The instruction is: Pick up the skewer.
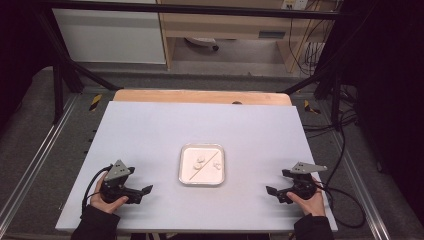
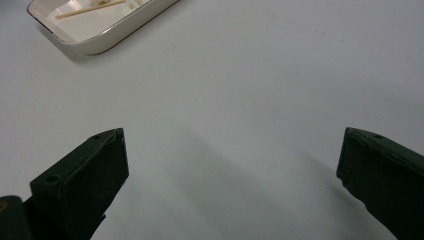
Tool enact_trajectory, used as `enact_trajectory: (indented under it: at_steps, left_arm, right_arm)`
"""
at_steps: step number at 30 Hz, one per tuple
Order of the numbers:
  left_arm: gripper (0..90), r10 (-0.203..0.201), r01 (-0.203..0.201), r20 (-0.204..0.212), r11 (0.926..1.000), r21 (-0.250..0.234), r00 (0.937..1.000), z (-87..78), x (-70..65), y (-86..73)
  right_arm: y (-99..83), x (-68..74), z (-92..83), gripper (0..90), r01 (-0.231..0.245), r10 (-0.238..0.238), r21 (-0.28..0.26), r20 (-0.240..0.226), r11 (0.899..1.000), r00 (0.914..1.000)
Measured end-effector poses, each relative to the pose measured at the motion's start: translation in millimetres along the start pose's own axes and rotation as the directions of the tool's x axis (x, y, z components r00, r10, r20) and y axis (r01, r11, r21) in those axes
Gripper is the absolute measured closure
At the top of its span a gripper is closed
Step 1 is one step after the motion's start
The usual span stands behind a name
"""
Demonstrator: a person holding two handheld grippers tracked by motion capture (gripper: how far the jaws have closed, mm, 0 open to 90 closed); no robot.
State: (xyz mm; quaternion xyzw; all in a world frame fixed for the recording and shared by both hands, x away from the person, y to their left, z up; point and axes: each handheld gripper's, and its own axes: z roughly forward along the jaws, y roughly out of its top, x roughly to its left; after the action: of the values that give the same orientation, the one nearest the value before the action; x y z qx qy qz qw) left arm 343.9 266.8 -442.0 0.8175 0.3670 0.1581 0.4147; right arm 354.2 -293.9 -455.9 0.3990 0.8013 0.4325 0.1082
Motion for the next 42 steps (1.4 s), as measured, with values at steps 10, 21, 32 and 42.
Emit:
enact_trajectory:
  at_steps: [10, 21, 32, 42]
  left_arm:
    - [3.7, 0.004, -0.004, 0.003, 1.0, 0.0, 1.0, -0.2, -2.3, 2.7]
    - [3.6, 0.015, -0.016, 0.015, 0.9998, 0.011, 0.9998, 2.8, -13.1, 13.4]
    - [5.3, 0.023, -0.023, 0.002, 0.999, 0.037, 0.9997, 13.4, -31.2, 38.5]
    - [8.9, 0.053, -0.054, 0.016, 0.9954, 0.079, 0.9985, 37.5, -55.3, 68.3]
  right_arm:
    - [0.2, 0.4, 0.5, 0.8, -0.002, 0.002, 0.013, 0.001, 1.0, 1.0]
    - [0.4, 1.2, 0.1, 0.8, 0.0, 0.0, 0.012, 0.003, 1.0, 1.0]
    - [0.8, 2.0, 0.4, 0.8, 0.007, -0.007, 0.015, 0.003, 1.0, 1.0]
    - [0.9, 2.0, 0.1, 0.8, 0.011, -0.011, 0.016, 0.007, 1.0, 0.9999]
